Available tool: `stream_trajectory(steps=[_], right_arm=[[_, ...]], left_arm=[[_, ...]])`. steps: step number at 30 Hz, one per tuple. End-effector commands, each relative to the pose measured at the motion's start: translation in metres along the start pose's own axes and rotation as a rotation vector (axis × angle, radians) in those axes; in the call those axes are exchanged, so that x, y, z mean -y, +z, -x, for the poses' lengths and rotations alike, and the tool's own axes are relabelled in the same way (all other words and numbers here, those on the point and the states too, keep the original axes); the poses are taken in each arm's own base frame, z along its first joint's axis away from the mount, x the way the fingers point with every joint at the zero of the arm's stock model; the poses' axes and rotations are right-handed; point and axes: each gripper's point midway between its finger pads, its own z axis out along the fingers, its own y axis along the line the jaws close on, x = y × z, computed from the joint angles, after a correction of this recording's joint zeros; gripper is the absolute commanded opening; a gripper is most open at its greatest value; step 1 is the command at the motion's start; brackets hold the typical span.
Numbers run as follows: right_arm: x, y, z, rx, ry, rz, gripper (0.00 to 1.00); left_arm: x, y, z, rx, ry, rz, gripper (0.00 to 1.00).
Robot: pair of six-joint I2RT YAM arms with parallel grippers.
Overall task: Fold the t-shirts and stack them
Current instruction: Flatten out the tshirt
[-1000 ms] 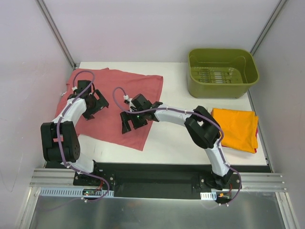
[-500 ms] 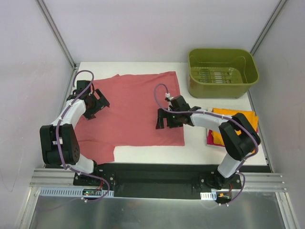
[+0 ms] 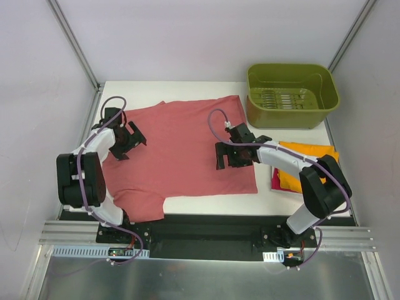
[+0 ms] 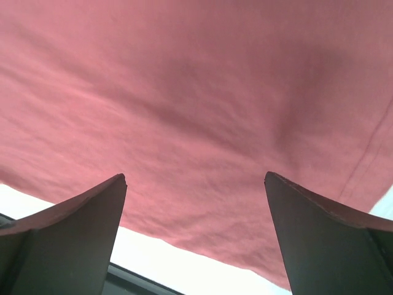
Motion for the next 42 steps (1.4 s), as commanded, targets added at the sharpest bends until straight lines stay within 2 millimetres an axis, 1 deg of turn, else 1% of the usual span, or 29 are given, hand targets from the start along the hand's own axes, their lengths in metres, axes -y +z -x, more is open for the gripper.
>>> stream_trajectory(steps=[1, 4, 6, 7, 8, 10, 12, 13, 14, 15, 16, 17, 18, 19, 20, 23, 26, 27, 28, 29, 30, 31, 32, 33, 34, 35, 37, 40, 42], right_arm=[[-0.009, 0.007, 0.014, -0.007, 0.008, 0.009, 1.00], [-0.004, 0.018, 0.018, -0.018, 0.021, -0.019, 1.00], [-0.002, 0.023, 0.022, -0.027, 0.028, -0.027, 1.00], [0.003, 0.030, 0.020, -0.050, 0.038, -0.037, 1.00], [0.002, 0.031, 0.028, -0.045, 0.039, -0.034, 0.99], [0.010, 0.042, 0.032, -0.063, 0.044, -0.056, 1.00], [0.014, 0.045, 0.046, -0.046, 0.041, -0.076, 0.99], [0.022, 0.051, 0.049, -0.053, 0.036, -0.096, 1.00], [0.028, 0.053, 0.055, -0.044, 0.030, -0.116, 1.00], [0.034, 0.052, 0.072, -0.005, 0.020, -0.152, 0.99], [0.044, 0.057, 0.076, -0.009, 0.020, -0.183, 1.00], [0.047, 0.057, 0.083, -0.002, 0.004, -0.196, 1.00], [0.047, 0.054, 0.100, 0.030, -0.001, -0.196, 1.00], [0.049, 0.056, 0.106, 0.033, -0.007, -0.199, 1.00], [0.049, 0.054, 0.110, 0.030, -0.040, -0.199, 1.00], [0.039, 0.035, 0.135, 0.087, -0.079, -0.183, 0.99], [0.025, 0.011, 0.142, 0.155, -0.093, -0.132, 0.99], [0.020, 0.004, 0.142, 0.169, -0.095, -0.109, 0.99], [0.012, -0.013, 0.147, 0.220, -0.099, -0.089, 1.00], [0.015, -0.012, 0.132, 0.202, -0.097, -0.091, 1.00], [0.007, -0.017, 0.126, 0.206, -0.092, -0.050, 1.00], [-0.001, -0.033, 0.129, 0.257, -0.092, -0.022, 0.99], [0.003, -0.030, 0.112, 0.234, -0.082, -0.017, 0.99], [-0.001, -0.032, 0.103, 0.232, -0.073, 0.015, 1.00], [-0.007, -0.044, 0.105, 0.275, -0.076, 0.045, 1.00], [-0.004, -0.040, 0.089, 0.251, -0.046, 0.053, 1.00], [-0.011, -0.051, 0.086, 0.280, -0.039, 0.099, 0.99], [-0.011, -0.055, 0.071, 0.285, -0.042, 0.124, 1.00], [-0.008, -0.056, 0.062, 0.294, -0.043, 0.127, 0.99]], left_arm=[[0.006, 0.021, 0.005, -0.053, 0.011, 0.005, 0.99], [0.006, 0.034, 0.011, -0.069, 0.019, 0.028, 0.99], [0.014, 0.039, 0.019, -0.069, 0.023, 0.012, 0.99], [0.014, 0.047, 0.017, -0.094, 0.021, 0.012, 0.99], [0.020, 0.049, 0.026, -0.085, 0.026, 0.004, 0.99], [0.022, 0.060, 0.028, -0.105, 0.026, 0.012, 0.99], [0.029, 0.063, 0.043, -0.080, 0.035, 0.008, 0.99], [0.026, 0.071, 0.045, -0.089, 0.035, 0.027, 0.99], [0.034, 0.071, 0.059, -0.063, 0.043, 0.019, 0.99], [0.038, 0.073, 0.063, -0.062, 0.046, 0.013, 0.99], [0.039, 0.081, 0.065, -0.074, 0.048, 0.011, 0.99], [0.056, 0.076, 0.081, -0.049, 0.062, -0.036, 0.99], [0.062, 0.076, 0.088, -0.037, 0.066, -0.046, 0.99], [0.065, 0.080, 0.094, -0.035, 0.066, -0.049, 0.99], [0.081, 0.071, 0.114, 0.013, 0.080, -0.084, 0.99], [0.105, 0.048, 0.137, 0.059, 0.099, -0.145, 0.99], [0.113, 0.013, 0.140, 0.101, 0.115, -0.190, 0.99], [0.112, 0.005, 0.135, 0.104, 0.115, -0.193, 0.99], [0.103, -0.010, 0.121, 0.103, 0.110, -0.187, 0.99], [0.095, -0.016, 0.110, 0.093, 0.075, -0.172, 0.99], [0.086, -0.021, 0.095, 0.078, 0.047, -0.160, 0.99], [0.061, -0.031, 0.061, 0.055, 0.016, -0.122, 0.99], [0.047, -0.033, 0.044, 0.044, -0.050, -0.093, 0.99], [0.032, -0.036, 0.027, 0.038, -0.084, -0.061, 0.99], [0.002, -0.038, -0.005, 0.030, -0.119, -0.006, 0.99], [-0.006, -0.040, -0.019, 0.022, -0.170, 0.000, 0.99], [-0.025, -0.045, -0.056, -0.016, -0.199, -0.006, 0.99], [-0.058, -0.050, -0.096, -0.033, -0.280, 0.064, 0.99], [-0.090, -0.050, -0.101, 0.030, -0.320, 0.180, 0.99]])
